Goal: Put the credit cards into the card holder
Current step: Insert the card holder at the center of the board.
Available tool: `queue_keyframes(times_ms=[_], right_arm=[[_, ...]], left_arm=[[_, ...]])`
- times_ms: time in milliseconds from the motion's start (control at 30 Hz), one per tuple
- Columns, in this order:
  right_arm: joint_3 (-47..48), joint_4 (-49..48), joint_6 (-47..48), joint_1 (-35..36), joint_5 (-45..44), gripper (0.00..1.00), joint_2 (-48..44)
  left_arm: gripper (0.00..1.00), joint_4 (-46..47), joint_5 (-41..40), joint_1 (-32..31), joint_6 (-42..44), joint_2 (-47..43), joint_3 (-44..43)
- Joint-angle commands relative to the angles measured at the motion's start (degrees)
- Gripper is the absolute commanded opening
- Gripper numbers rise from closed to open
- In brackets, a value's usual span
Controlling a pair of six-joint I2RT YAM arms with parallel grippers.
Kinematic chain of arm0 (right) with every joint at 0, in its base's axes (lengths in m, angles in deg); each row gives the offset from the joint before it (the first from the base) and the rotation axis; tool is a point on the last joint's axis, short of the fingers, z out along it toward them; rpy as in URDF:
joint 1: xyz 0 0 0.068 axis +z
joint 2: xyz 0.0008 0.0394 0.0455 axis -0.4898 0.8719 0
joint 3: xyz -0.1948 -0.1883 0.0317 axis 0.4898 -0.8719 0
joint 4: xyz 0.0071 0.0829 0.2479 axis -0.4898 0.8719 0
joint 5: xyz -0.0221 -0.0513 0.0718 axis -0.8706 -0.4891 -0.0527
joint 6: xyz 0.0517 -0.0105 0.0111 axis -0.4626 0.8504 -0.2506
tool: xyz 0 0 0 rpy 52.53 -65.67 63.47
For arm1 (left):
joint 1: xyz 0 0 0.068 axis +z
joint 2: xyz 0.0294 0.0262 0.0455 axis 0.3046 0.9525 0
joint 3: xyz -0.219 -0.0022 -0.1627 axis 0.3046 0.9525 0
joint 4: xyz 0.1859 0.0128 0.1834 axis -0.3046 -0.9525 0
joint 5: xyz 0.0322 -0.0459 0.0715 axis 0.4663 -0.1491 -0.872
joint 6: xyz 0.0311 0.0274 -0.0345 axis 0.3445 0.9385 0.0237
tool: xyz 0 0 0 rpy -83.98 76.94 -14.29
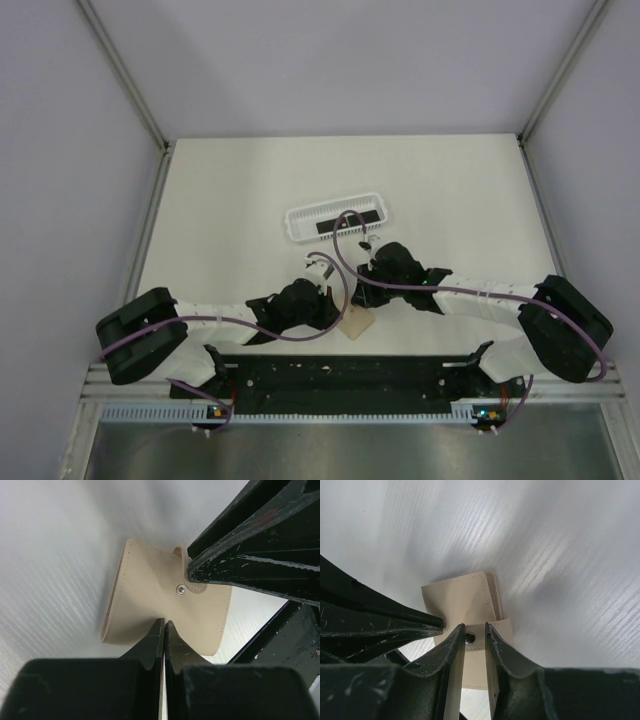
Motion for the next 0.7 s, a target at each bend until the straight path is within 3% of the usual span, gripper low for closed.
queue_keyframes(times_ms=[0, 667], right_arm=[[0.79, -3.20, 0.54, -0.53, 1.01, 0.23, 0.78], [-0.80, -3.37, 0.27, -0.53, 3.47, 0.22, 1.39]], left_arm=[[0.00, 0.43, -0.51, -0.21, -0.28, -0.83, 0.35], [0.00, 0.16, -0.33, -0.21, 0.15, -0.39, -0.44]])
